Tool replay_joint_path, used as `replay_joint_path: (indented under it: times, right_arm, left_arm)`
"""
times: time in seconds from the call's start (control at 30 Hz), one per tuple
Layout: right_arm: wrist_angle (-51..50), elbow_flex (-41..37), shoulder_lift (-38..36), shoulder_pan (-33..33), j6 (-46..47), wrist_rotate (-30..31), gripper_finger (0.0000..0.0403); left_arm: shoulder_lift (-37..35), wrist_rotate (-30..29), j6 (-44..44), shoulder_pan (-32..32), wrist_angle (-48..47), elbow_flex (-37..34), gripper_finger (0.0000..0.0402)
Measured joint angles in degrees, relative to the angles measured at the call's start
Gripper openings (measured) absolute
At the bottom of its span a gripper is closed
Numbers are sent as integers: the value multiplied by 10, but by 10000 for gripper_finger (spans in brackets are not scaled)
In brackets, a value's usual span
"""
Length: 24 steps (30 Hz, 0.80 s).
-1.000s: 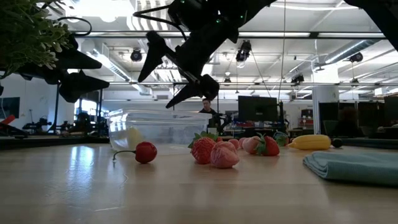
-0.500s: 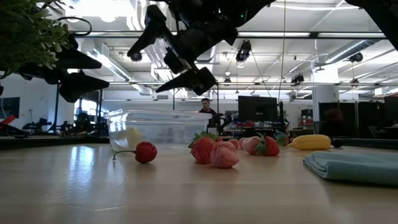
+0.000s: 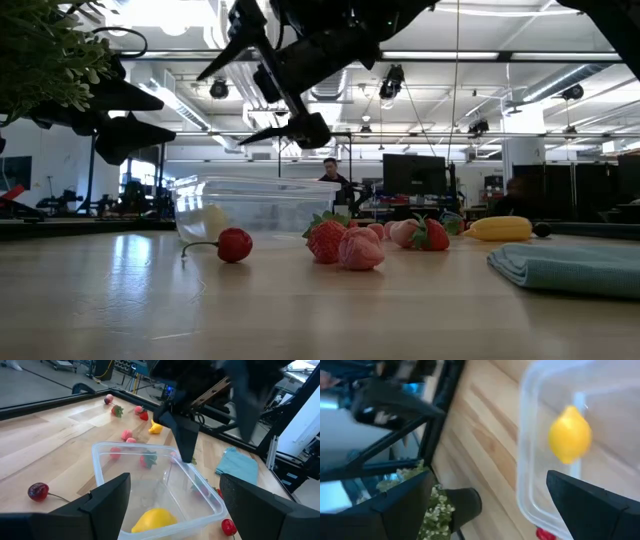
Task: Pick and placing Produce into tupperware
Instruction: Put the pink peach into the transparent bin
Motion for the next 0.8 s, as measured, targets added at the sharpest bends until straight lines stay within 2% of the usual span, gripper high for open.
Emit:
replay_joint_path:
  times: [0.3, 0.4, 0.53, 0.6, 0.8]
  right_arm:
    - [78, 0, 0, 3, 70, 17, 382]
    - [79, 0, 0, 3, 84, 17, 382]
    - [76, 0, 4, 3, 84, 67, 382]
    - [54, 0, 6, 2, 82, 54, 381]
    - [-27, 0, -1, -2, -35, 42, 379]
  left_arm:
    - [0, 0, 0, 0, 0, 0, 293]
    - [0, 0, 0, 0, 0, 0, 293]
    - [0, 0, 0, 0, 0, 0, 293]
    - [0, 0, 0, 0, 0, 0, 293]
    - [0, 0, 0, 0, 0, 0, 293]
